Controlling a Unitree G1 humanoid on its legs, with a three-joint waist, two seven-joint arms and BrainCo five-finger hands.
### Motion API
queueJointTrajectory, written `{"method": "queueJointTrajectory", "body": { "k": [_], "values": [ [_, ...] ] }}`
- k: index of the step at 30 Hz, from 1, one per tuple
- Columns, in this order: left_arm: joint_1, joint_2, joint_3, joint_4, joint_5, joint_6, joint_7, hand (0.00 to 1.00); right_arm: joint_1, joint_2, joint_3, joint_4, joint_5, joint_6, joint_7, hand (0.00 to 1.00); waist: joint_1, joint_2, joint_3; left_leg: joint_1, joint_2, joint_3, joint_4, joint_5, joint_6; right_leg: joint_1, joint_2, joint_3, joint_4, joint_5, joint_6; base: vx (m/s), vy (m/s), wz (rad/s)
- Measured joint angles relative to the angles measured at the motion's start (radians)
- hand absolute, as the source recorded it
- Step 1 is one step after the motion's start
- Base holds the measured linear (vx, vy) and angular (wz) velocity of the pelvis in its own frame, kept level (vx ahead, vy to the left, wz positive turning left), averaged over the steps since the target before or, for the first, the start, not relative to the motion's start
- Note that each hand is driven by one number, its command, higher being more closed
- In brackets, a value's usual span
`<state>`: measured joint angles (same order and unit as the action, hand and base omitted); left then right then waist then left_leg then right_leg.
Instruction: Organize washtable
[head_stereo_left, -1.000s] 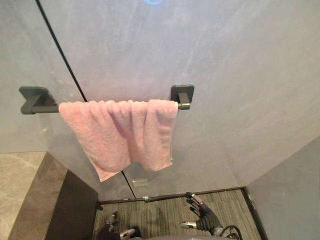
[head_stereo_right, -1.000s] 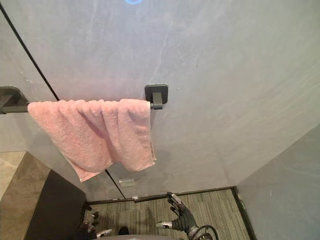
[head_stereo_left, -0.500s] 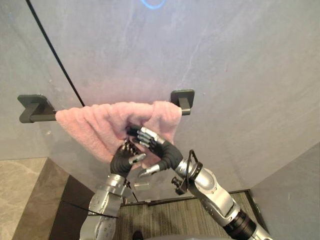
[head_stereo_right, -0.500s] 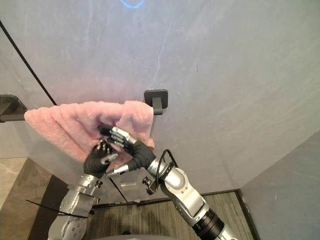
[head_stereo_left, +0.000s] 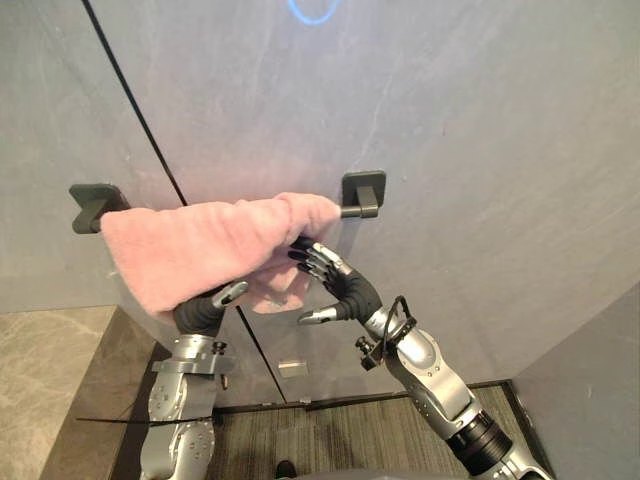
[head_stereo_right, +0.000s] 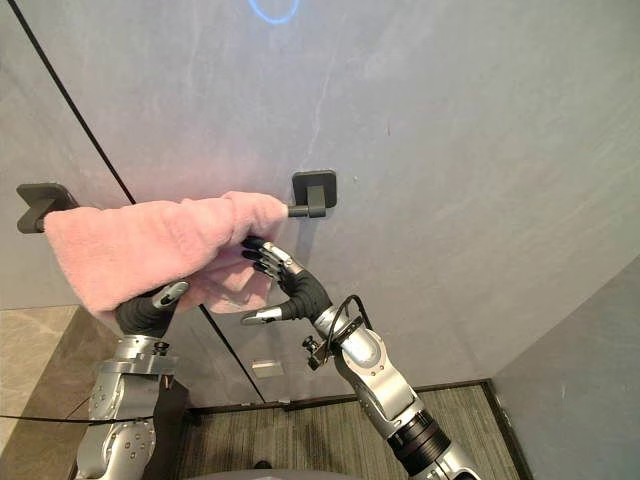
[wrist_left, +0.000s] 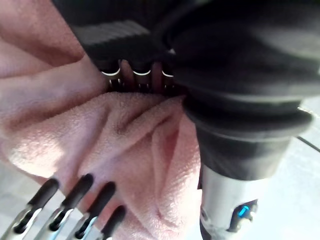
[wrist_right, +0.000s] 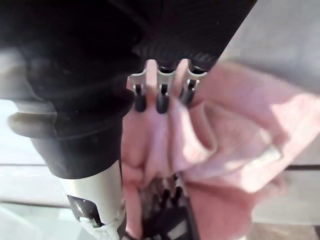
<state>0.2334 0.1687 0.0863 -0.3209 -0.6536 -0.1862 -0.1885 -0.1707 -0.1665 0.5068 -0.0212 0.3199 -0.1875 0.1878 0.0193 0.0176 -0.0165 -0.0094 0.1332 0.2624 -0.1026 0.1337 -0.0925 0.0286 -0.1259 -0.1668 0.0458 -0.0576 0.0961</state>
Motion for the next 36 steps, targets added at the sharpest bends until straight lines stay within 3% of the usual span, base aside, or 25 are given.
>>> {"method": "queueJointTrajectory", "body": {
  "k": [4,16,22,28,36],
  "values": [
    [-0.001,-0.009,0.01,-0.006,0.0,-0.019,0.0,0.0,0.0,0.0,-0.004,0.013,-0.017,0.0,-0.011,0.0,-0.001,0.0,0.0,-0.012,0.0,-0.01,0.0,0.001,0.0,0.0,0.002,-0.008,-0.01,0.008,0.004,0.07,-0.01,0.05],
    [-0.011,-0.052,0.038,-0.006,0.038,-0.019,0.0,0.0,0.012,0.005,-0.039,0.057,-0.026,0.0,-0.008,0.0,-0.003,-0.001,0.002,-0.013,0.0,-0.013,0.0,0.002,-0.001,0.001,0.003,-0.016,-0.012,0.006,0.002,0.01,-0.001,0.01],
    [0.01,-0.097,0.034,-0.005,0.064,-0.019,0.0,0.0,0.072,0.024,-0.047,0.087,-0.09,0.004,-0.009,0.0,-0.003,-0.007,0.011,-0.015,0.0,-0.016,0.0,0.001,-0.001,0.001,0.002,-0.018,-0.013,-0.002,-0.002,0.0,0.0,0.0],
    [0.104,-0.11,0.028,0.068,0.225,-0.009,-0.007,0.0,0.188,0.03,-0.153,0.122,-0.19,0.034,-0.006,0.0,-0.003,-0.015,0.018,-0.025,-0.001,-0.02,0.0,0.001,-0.002,-0.005,0.002,-0.024,-0.014,-0.002,0.004,0.02,-0.003,0.02],
    [0.137,-0.135,0.035,0.177,0.236,0.016,-0.007,0.0,0.298,0.03,-0.304,0.168,-0.218,0.047,-0.011,0.0,-0.006,-0.015,0.018,-0.034,-0.001,-0.021,-0.001,0.001,-0.002,-0.014,0.002,-0.024,-0.013,-0.002,0.004,0.0,0.0,0.0]
  ]
}}
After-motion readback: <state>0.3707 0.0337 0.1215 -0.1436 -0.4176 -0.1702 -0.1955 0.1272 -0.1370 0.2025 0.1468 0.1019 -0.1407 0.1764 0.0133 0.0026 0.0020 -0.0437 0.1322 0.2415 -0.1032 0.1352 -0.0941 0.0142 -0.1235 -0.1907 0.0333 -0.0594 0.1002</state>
